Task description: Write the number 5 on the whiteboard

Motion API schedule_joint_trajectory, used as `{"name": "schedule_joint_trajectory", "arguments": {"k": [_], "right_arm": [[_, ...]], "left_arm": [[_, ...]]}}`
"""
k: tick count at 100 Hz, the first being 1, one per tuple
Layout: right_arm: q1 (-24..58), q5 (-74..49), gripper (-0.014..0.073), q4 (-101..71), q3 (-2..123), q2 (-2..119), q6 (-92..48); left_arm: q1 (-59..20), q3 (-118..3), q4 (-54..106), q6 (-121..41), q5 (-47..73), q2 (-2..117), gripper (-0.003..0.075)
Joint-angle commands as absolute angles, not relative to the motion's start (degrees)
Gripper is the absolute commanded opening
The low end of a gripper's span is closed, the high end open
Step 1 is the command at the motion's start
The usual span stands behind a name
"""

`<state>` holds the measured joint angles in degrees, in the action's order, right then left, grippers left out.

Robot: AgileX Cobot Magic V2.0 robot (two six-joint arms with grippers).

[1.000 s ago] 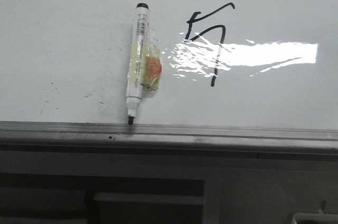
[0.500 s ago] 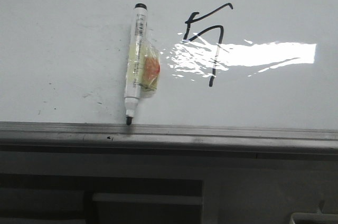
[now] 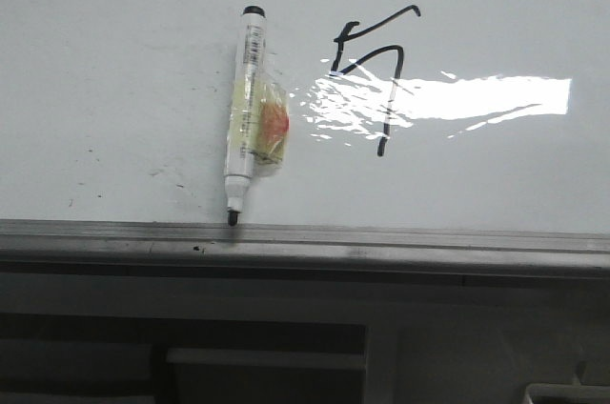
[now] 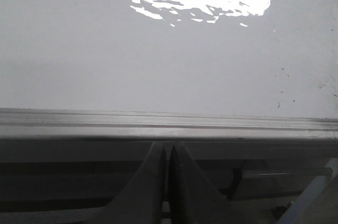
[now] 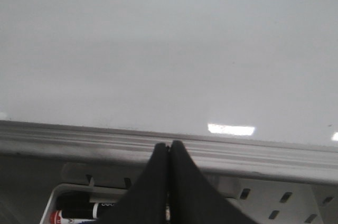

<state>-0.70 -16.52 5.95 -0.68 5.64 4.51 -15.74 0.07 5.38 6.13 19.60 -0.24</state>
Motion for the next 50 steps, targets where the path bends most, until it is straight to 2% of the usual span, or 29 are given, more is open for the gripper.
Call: {"name": "schedule_joint_trajectory", "arguments": {"k": [1, 29, 50], "right_arm": [[-1.28, -13.99, -0.0063, 8.68, -1.94, 6.22, 5.05], [-1.28, -17.97, -0.0063, 8.93, -1.94, -1.78, 4.94], [-1.28, -17.74, -0.0063, 9.01, -1.94, -1.56, 4.81]], "left_arm": [[-15.53, 1.30, 6.13, 6.20, 17.29, -1.66, -0.0020], [-15.53, 1.30, 6.13, 6.20, 17.29, -1.66, -0.0020], [-15.53, 1.30, 6.21, 6.20, 17.29, -1.66, -0.0020]]}}
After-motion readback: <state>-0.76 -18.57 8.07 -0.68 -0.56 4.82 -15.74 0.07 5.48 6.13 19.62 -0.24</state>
